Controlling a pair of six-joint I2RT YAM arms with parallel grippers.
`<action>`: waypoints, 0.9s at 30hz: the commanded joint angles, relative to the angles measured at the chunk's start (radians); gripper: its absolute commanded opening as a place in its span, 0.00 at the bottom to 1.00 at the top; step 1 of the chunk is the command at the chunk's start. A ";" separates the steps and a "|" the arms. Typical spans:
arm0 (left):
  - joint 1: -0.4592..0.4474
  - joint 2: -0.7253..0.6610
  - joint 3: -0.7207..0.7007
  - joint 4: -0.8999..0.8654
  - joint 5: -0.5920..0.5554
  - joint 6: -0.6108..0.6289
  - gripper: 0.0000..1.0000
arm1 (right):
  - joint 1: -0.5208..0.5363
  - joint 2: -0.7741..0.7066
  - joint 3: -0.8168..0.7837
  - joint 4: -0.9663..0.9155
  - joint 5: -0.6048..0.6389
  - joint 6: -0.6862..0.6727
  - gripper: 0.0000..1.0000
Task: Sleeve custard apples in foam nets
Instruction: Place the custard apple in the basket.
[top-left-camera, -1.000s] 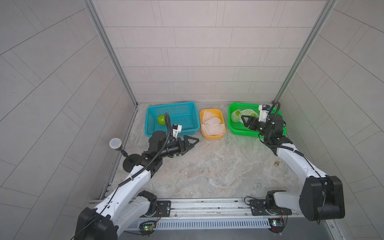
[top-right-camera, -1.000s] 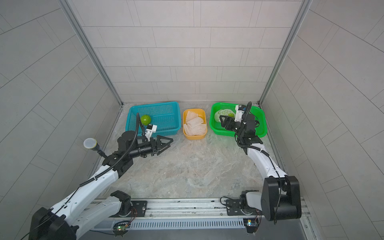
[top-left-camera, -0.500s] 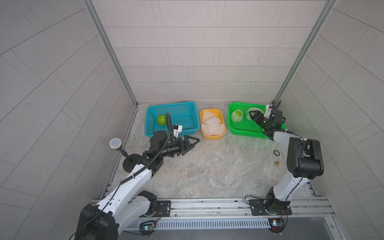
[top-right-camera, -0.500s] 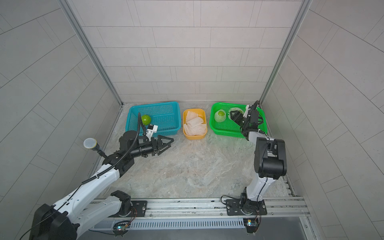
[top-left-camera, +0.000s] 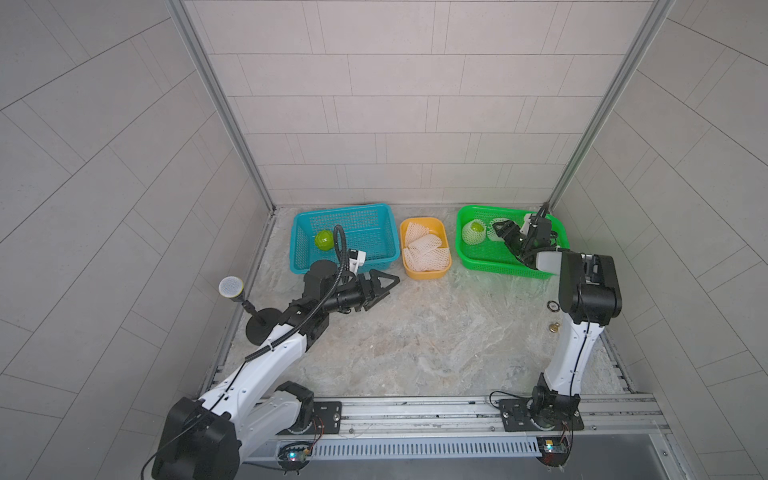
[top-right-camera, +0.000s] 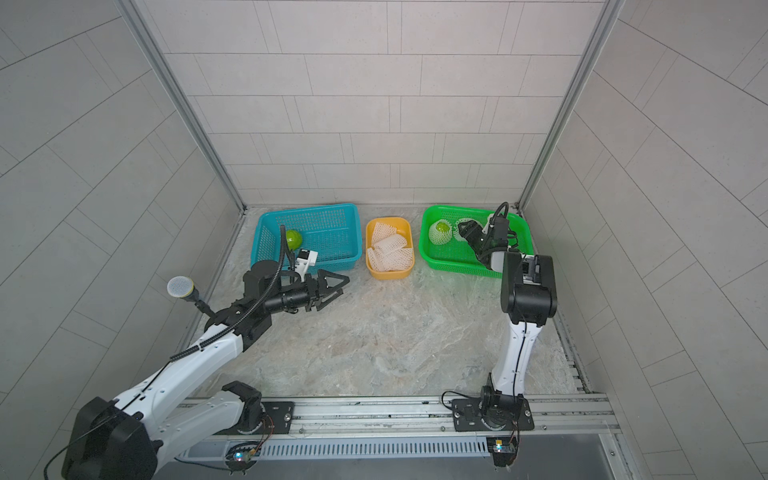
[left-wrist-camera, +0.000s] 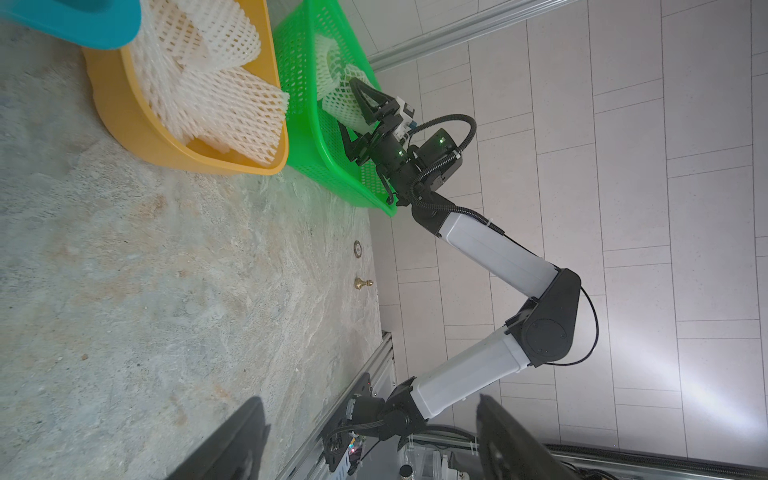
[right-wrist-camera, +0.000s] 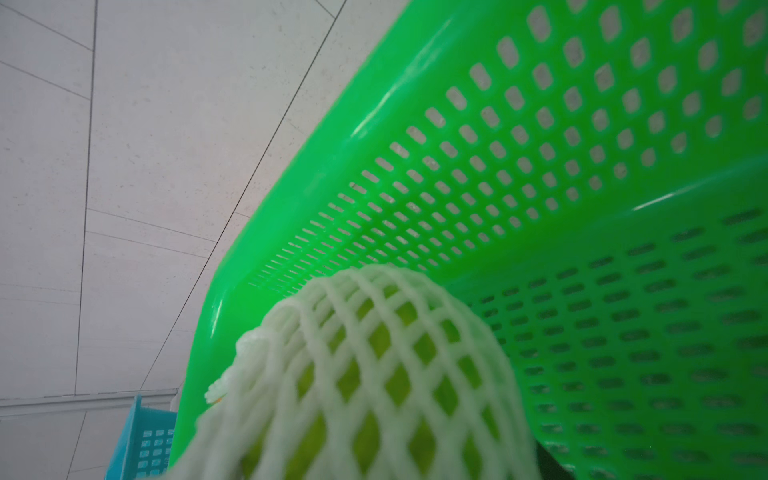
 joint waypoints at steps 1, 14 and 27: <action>-0.003 0.004 -0.013 0.038 -0.003 0.005 0.84 | -0.003 0.017 0.026 -0.037 0.006 0.042 0.78; -0.003 -0.019 -0.023 0.031 -0.012 -0.001 0.84 | -0.003 0.038 0.115 -0.254 0.014 0.060 0.97; -0.003 -0.053 -0.026 0.014 -0.028 -0.001 0.84 | -0.002 -0.172 0.036 -0.380 0.022 0.012 1.00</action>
